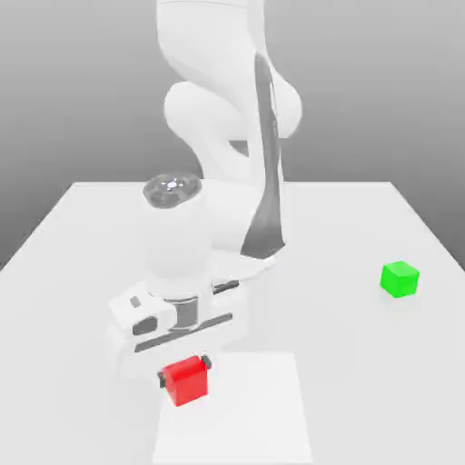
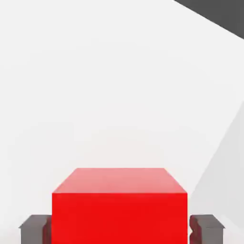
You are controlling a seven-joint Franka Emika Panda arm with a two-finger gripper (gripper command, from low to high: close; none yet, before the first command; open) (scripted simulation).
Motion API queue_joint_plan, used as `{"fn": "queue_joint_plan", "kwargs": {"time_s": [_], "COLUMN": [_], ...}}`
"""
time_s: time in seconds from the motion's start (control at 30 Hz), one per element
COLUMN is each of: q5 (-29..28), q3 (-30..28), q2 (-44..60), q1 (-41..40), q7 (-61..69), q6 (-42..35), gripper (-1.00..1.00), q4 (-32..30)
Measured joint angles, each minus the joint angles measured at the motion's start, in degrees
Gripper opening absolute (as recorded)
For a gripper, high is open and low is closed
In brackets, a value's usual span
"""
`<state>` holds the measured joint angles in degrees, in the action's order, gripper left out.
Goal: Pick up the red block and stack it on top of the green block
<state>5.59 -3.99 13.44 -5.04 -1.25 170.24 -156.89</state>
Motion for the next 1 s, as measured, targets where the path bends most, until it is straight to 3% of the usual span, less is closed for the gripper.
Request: {"fn": "queue_joint_plan", "kwargs": {"time_s": [0.1, 0.33, 0.6, 1.0], "q5": [0.05, -4.70, -0.69, 9.60], "q3": [0.28, -0.63, 10.67, 33.31], "q2": [0.42, -11.96, -19.31, -26.58], "q1": [-0.26, 1.72, 17.91, 40.24], "q7": [0.04, -4.59, -21.13, -45.17], "q6": [0.34, -10.02, -14.48, -17.97], "gripper": [-1.00, -1.00, -1.00, -1.00], "q4": [0.05, -1.82, -3.63, -6.90]}}
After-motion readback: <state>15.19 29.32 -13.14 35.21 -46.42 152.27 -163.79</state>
